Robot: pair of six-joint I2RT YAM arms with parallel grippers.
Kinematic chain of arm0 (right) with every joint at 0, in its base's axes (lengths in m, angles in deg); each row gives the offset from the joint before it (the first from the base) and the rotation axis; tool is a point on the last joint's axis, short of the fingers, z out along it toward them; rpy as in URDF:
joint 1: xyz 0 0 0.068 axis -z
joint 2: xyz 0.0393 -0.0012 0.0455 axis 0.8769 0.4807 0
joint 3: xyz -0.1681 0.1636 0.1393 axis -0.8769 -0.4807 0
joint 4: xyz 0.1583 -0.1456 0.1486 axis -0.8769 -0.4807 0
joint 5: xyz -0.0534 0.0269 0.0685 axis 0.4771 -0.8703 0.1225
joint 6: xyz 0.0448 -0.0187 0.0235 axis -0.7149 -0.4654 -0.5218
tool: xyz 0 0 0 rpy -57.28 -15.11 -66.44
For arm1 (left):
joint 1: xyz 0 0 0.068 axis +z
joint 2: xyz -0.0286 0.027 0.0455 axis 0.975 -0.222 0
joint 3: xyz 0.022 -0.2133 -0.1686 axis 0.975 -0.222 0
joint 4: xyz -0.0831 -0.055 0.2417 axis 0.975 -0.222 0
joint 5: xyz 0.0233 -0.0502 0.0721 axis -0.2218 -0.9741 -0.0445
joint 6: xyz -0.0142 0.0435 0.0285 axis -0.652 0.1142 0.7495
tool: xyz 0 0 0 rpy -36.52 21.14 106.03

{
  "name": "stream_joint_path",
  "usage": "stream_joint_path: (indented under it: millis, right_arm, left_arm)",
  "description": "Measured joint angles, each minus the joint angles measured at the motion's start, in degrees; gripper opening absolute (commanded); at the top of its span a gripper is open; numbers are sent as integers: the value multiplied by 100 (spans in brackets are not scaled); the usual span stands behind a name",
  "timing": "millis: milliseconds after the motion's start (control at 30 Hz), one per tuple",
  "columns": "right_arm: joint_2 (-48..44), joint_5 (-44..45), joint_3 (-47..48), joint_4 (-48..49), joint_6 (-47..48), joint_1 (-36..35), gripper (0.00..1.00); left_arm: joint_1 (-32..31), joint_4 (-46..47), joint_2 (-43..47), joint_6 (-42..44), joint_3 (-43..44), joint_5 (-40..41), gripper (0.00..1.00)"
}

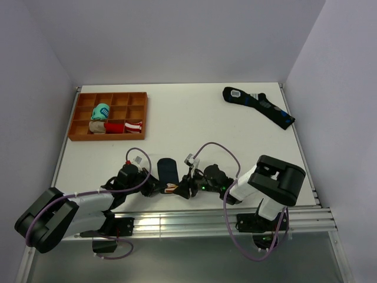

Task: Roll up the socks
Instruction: Roll the sock at the center of the board.

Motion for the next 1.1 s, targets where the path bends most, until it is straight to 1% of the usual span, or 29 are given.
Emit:
stream_joint_path:
  millis: [133, 267, 500, 600, 633, 667, 700, 867, 933, 967, 1100]
  right_arm:
    - [48, 79, -48, 138, 2, -22, 50]
    - [109, 173, -87, 212, -2, -22, 44]
    - [245, 284, -87, 345, -42, -37, 40]
    - [247, 315, -81, 341, -63, -44, 36]
    - [249, 319, -68, 323, -70, -48, 33]
    - [251, 319, -33, 260, -83, -48, 32]
    - [267, 313, 35, 184, -94, -48, 29]
    - [352, 284, 358, -258, -195, -46, 23]
    - [352, 275, 457, -426, -258, -42, 18]
    - [350, 271, 511, -529, -284, -35, 17]
    - [339, 160, 837, -1108, -391, 0, 8]
  left_arm:
    - [31, 35, -42, 0, 0, -52, 0]
    - [59, 74, -87, 2, 0, -107, 0]
    - [87, 127, -138, 28, 0, -173, 0]
    - [96, 146, -151, 72, 0, -197, 0]
    - [101, 149, -151, 92, 0, -199, 0]
    - [103, 151, -157, 103, 0, -203, 0]
    - [105, 155, -168, 107, 0, -216, 0]
    - [133, 170, -181, 127, 0, -238, 0]
    - [153, 151, -127, 144, -2, -221, 0]
    - [155, 118, -66, 151, -7, -197, 1]
    - [166, -184, 254, 264, -28, -28, 7]
